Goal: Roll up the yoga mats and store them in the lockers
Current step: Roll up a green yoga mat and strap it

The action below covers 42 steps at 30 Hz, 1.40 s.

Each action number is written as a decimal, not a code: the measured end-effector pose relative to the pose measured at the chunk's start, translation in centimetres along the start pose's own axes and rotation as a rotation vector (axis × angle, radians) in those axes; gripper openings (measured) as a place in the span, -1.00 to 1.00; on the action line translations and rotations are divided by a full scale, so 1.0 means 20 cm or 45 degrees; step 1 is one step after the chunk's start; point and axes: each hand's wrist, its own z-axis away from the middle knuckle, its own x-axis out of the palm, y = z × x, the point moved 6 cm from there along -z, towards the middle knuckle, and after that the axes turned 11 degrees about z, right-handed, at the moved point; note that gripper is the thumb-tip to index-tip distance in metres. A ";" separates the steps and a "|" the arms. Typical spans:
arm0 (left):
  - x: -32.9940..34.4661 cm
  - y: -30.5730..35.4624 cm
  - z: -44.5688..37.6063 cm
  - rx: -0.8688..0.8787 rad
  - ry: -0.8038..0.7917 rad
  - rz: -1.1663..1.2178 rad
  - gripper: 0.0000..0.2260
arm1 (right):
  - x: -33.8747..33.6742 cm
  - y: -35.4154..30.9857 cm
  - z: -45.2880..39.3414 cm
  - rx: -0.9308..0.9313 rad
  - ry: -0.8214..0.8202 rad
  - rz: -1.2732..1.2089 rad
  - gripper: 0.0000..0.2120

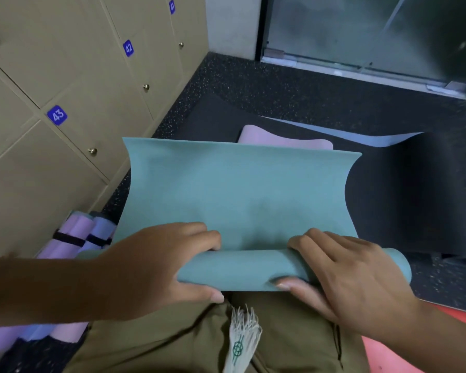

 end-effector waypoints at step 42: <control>-0.02 -0.17 -0.16 -0.024 -0.007 0.379 -0.62 | 0.12 -0.05 -0.06 0.287 -0.283 -0.363 -0.65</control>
